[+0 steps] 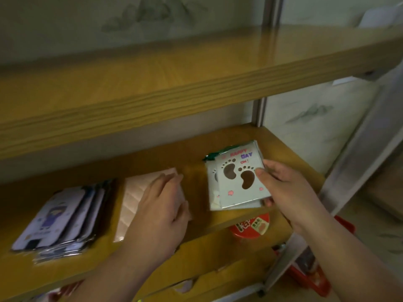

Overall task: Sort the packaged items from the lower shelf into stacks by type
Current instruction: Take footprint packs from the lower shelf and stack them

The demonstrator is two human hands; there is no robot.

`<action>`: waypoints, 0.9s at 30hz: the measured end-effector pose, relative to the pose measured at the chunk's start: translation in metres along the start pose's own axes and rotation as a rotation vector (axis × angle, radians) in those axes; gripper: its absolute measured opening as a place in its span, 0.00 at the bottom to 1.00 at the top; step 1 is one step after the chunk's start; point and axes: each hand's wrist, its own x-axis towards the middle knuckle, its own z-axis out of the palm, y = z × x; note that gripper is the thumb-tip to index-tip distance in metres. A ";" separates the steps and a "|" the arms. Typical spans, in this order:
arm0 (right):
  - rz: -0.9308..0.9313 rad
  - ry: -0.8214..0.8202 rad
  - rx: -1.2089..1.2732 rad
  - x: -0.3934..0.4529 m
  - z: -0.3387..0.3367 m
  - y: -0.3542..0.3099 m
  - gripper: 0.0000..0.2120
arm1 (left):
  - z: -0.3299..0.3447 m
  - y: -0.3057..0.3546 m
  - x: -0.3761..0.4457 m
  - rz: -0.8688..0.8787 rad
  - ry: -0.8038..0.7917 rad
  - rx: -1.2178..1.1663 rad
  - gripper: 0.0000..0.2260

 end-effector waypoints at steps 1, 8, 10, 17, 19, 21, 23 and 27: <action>0.003 0.002 -0.008 0.008 -0.004 0.004 0.21 | 0.003 0.005 0.001 -0.009 0.007 -0.010 0.27; -0.109 -0.012 -0.336 0.030 -0.011 0.015 0.21 | 0.005 0.028 0.002 -0.056 0.071 0.033 0.26; -0.150 -0.006 -0.454 0.029 -0.014 0.015 0.19 | 0.004 0.032 0.001 -0.060 0.085 0.043 0.26; -0.321 -0.029 -0.534 0.019 -0.012 -0.005 0.21 | 0.004 0.039 0.000 -0.080 0.115 0.062 0.25; -0.409 -0.067 -0.508 0.013 -0.003 -0.014 0.19 | 0.002 0.039 0.000 -0.079 0.116 0.097 0.25; -0.515 -0.096 -0.500 0.007 0.007 -0.023 0.19 | -0.004 0.036 -0.003 -0.071 0.124 0.149 0.24; -0.582 -0.124 -0.485 0.002 0.018 -0.031 0.20 | -0.012 0.030 -0.009 -0.067 0.129 0.189 0.23; -0.643 -0.171 -0.403 -0.006 0.050 -0.040 0.20 | -0.031 0.009 -0.030 -0.157 0.167 0.230 0.24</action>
